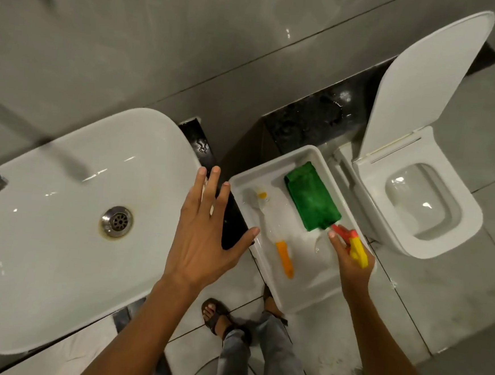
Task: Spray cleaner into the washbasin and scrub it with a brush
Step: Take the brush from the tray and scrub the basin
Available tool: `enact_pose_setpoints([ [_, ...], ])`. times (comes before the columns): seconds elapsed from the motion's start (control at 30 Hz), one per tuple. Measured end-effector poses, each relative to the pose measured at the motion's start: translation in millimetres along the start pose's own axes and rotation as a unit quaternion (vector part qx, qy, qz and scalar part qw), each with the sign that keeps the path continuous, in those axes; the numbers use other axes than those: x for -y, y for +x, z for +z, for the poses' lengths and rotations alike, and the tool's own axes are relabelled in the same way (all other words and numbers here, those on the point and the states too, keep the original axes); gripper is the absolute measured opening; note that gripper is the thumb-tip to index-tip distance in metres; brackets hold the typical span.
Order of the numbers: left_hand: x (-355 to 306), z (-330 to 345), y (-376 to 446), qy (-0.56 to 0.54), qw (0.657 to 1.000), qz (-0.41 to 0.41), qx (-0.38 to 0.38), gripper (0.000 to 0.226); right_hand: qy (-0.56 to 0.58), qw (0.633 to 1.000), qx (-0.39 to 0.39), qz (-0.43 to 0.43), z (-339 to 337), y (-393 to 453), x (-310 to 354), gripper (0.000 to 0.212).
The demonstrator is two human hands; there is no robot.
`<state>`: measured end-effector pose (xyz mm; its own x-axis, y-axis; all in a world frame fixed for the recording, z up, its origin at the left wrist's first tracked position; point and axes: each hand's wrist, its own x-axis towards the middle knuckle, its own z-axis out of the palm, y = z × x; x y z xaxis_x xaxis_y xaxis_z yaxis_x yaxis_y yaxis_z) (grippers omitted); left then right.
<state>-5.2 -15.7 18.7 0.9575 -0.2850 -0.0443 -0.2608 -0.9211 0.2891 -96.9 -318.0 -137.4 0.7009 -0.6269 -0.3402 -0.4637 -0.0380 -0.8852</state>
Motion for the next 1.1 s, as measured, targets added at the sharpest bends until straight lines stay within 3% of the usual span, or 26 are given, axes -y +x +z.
enact_pose_setpoints([
  [0.07,0.0,-0.1,-0.1,0.002,1.0,0.0,0.002,0.098,0.017,0.999,-0.041,0.018,-3.5,-13.6,-11.8,0.032],
  [0.2,-0.2,0.3,0.3,0.006,1.0,-0.004,0.006,0.1,0.037,0.986,-0.134,0.093,-5.5,-40.2,-22.8,0.047],
  [0.3,-0.7,-0.6,0.6,0.014,1.0,-0.007,0.009,0.1,0.04,0.968,-0.21,0.132,11.7,-70.4,-23.9,0.043],
  [0.37,-1.5,-1.4,0.8,0.015,1.0,-0.006,0.01,0.099,0.005,0.977,-0.162,0.136,31.6,-89.2,-22.1,0.034],
  [0.47,-1.8,-1.1,1.2,0.02,1.0,-0.01,0.01,0.099,-0.068,0.993,0.008,0.095,63.6,-98.5,-11.2,0.032],
  [0.57,-1.6,0.5,2.0,0.025,1.0,-0.014,0.013,0.099,-0.184,0.974,0.111,0.066,91.6,-76.5,2.3,0.049],
  [0.67,-1.7,1.8,2.4,0.024,0.999,-0.017,0.013,0.098,-0.269,0.94,0.188,0.092,112.3,-53.4,13.2,0.057],
  [0.77,-0.9,2.6,2.6,0.028,0.999,-0.015,0.01,0.097,-0.312,0.92,0.217,0.099,121.3,-43.8,16.2,0.054],
  [0.9,0.5,3.5,2.8,0.025,1.0,-0.01,0.005,0.096,-0.301,0.926,0.211,0.085,122.3,-45.6,16.3,0.047],
  [1.0,0.8,3.3,3.3,0.029,1.0,-0.005,-0.003,0.095,-0.244,0.945,0.199,0.087,117.1,-50.1,18.9,0.049],
  [1.1,2.3,5.2,3.4,0.022,1.0,0.006,-0.012,0.093,-0.105,0.964,0.207,0.129,106.7,-61.3,29.8,0.049],
])
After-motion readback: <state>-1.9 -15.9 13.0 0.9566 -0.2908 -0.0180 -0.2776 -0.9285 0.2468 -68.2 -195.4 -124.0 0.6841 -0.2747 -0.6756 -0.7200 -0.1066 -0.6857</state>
